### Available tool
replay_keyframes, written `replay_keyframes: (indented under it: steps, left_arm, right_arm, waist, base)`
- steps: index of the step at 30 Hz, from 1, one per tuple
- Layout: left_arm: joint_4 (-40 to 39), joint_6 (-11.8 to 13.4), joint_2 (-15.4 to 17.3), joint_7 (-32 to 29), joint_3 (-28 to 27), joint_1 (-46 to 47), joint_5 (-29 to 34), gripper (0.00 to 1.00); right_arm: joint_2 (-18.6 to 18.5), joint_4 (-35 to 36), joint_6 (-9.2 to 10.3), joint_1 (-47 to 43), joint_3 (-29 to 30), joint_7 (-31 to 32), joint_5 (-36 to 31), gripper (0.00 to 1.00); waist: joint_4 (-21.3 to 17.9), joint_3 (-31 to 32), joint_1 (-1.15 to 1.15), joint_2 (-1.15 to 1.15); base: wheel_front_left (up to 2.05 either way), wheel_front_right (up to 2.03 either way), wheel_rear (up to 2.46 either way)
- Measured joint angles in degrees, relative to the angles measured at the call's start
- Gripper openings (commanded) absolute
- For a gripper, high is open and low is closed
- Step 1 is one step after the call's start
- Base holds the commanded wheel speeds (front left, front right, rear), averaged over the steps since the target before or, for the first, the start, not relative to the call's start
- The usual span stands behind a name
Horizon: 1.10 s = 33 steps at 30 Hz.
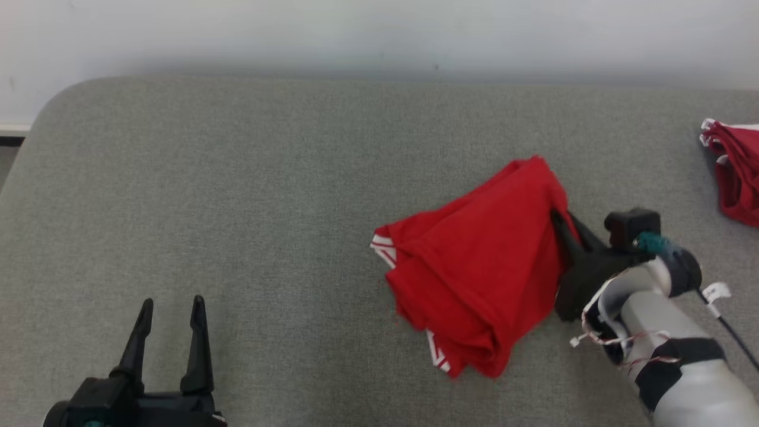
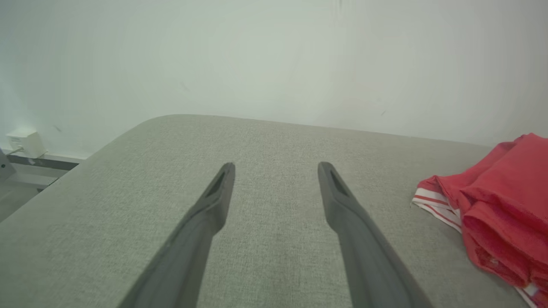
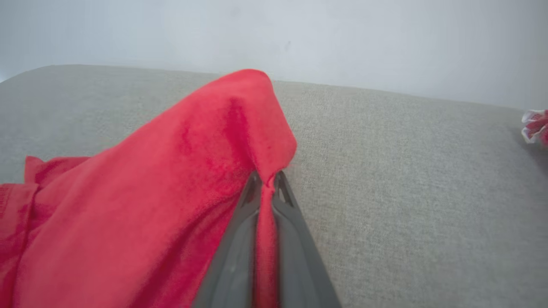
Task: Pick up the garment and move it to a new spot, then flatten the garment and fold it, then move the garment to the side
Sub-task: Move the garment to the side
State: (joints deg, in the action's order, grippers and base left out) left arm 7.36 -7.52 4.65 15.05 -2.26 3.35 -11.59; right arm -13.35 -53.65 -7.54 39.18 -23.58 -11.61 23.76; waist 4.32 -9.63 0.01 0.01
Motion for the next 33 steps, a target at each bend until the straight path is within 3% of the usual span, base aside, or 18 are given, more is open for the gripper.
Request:
replay_keyframes:
  steps: [13,25,33]
  left_arm:
    - [-2.7,0.0,3.1,0.0,1.8,5.6,-1.1,1.00]
    - [-6.0,0.0,7.3,0.0,2.5,7.4,-0.8,1.00]
    - [-9.3,0.0,9.4,0.0,2.2,7.8,-0.5,1.00]
  right_arm:
    - [-12.9,4.4,-0.01,12.6,-0.7,1.9,0.4,0.00]
    - [-23.4,9.9,-0.01,19.6,0.8,5.9,0.7,0.00]
    - [-28.2,9.7,-0.01,24.0,1.6,10.3,1.1,0.00]
  waist:
    - [-3.2,-9.8,0.01,0.01]
    - [-11.2,-16.9,0.00,0.01]
    - [-15.0,-21.0,0.00,0.01]
  base:
    - [0.00,0.00,0.00]
    - [0.00,0.00,0.00]
    - [0.00,0.00,0.00]
